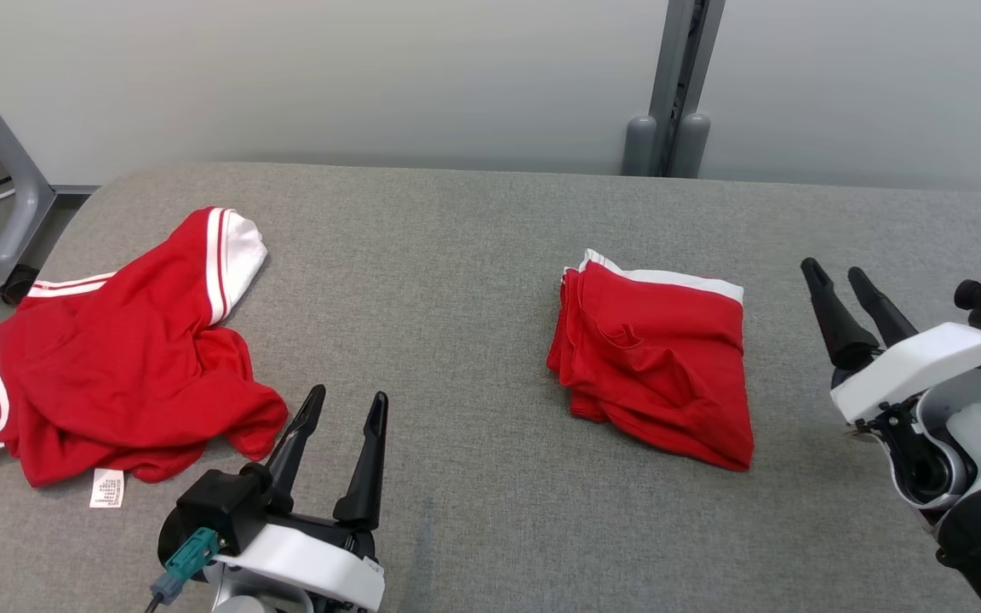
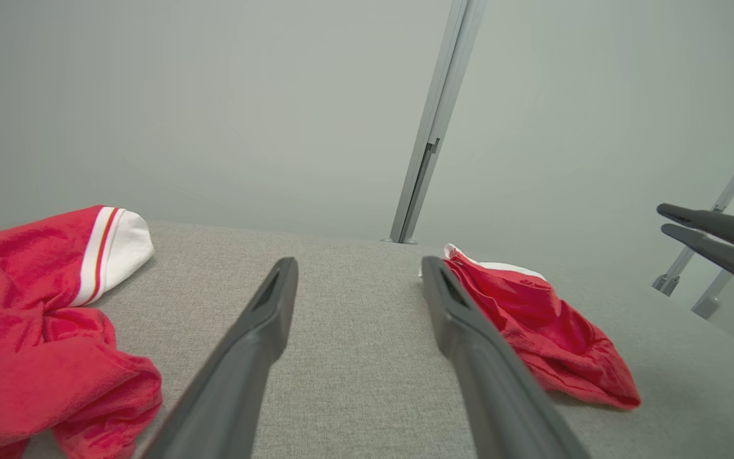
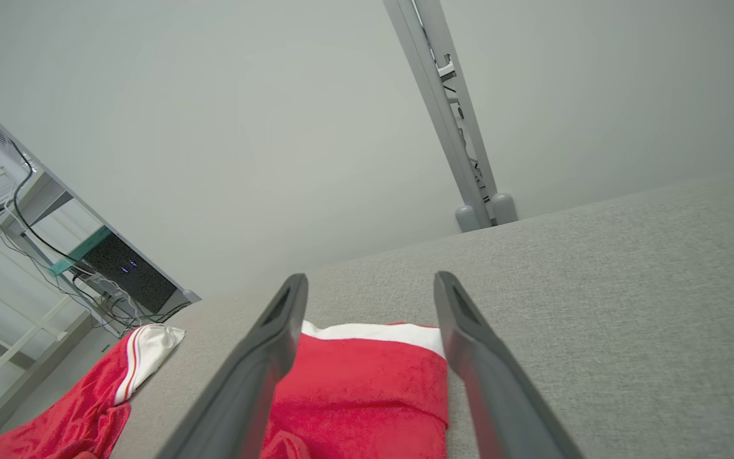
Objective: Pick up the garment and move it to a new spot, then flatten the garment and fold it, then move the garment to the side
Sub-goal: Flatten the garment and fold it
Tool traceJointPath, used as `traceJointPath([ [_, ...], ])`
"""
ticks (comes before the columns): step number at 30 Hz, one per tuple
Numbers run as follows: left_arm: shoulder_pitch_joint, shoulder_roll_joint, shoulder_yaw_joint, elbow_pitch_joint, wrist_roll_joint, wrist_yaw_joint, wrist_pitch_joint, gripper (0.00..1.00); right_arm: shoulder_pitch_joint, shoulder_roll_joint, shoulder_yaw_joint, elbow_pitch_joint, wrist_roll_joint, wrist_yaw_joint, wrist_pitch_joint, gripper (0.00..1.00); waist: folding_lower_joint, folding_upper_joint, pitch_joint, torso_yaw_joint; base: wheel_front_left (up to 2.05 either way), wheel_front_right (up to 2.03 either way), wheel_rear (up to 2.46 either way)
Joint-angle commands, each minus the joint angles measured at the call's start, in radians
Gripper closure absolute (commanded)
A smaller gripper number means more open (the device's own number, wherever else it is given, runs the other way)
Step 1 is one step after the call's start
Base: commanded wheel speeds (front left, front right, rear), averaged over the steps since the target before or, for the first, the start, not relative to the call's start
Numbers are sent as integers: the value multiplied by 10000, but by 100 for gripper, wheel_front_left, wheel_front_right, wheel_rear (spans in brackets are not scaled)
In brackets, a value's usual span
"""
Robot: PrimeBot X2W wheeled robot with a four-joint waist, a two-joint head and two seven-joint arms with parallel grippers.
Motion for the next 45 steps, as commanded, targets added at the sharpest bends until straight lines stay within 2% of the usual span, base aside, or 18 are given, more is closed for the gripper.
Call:
traceJointPath([
  [1, 4, 37, 32, -21, 59, -8, -16, 0, 159, -20, -245, 58, -309, 15, -37, 0, 0, 0, 19, -2, 0, 0, 0],
  [6, -79, 35, -61, -1, -2, -59, -16, 0, 454, 143, -955, 382, -1245, 15, -39, 0, 0, 0, 43, 141, 0, 0, 0],
  [7, -81, 35, -62, -9, -15, -45, -18, 0, 465, 209, -1066, 472, -1397, 15, -39, 10, 0, 0, 46, 195, 0, 0, 0],
  [8, -81, 35, -62, -9, -15, -45, -18, 0, 465, 209, -1066, 472, -1397, 15, -39, 10, 0, 0, 46, 195, 0, 0, 0],
  [9, -80, 37, -54, -10, -23, -43, -16, 0, 463, 271, -1162, 565, -1533, 15, -41, 54, 0, 0, 50, 246, 0, 0, 0],
  [10, -88, 38, -66, -8, -30, -45, -16, 0, 468, 313, -1195, 726, -1684, 15, -39, 88, 0, 0, 59, 313, 0, 0, 0],
  [11, -97, 37, -72, -7, -40, -49, -16, 0, 469, 399, -1130, 895, -1799, 15, -40, 100, 0, 0, 64, 377, 0, 0, 0],
  [18, -156, 38, -187, -14, -152, -34, -16, 0, 31, 1062, -898, 2568, -1680, 15, 871, 100, 0, 0, 196, 950, 0, 0, 0],
  [23, -238, 29, -227, -32, -169, -5, -16, 0, -65, 1341, -745, 2762, -1063, 11, 1653, 100, 0, 0, 293, 1362, 0, 0, 0],
  [24, -234, 34, -217, -48, -156, 1, -16, 0, -67, 1452, -699, 2736, -744, 11, 2113, 100, 0, 0, 318, 1490, 0, 0, 0],
  [29, -197, 30, -163, -59, -156, 7, -16, 0, 93, 1499, -434, 2209, -252, 11, 2734, 100, 0, 0, 333, 1630, 0, 0, 0],
  [31, -118, 34, -135, -44, -159, 4, -16, 0, 370, 1451, -166, 1646, 38, 11, 2977, 100, 0, 0, 301, 1627, 0, 0, 0],
  [38, -41, 32, -101, -25, -88, -4, -16, 0, 942, 1527, 780, 12, 520, 11, 3634, 100, 0, 0, 215, 1112, 0, 0, 0],
  [41, -52, 35, -64, -9, -26, -29, -16, 0, 1087, 1460, 1140, -828, 660, 11, 3480, 100, 0, 0, 151, 790, 0, 0, 0],
  [45, -13, 40, -3, -9, 24, -43, -16, 0, 1102, 1204, 1373, -1510, 529, 11, 2751, 100, 0, 0, 29, 378, 0, 0, 0],
])
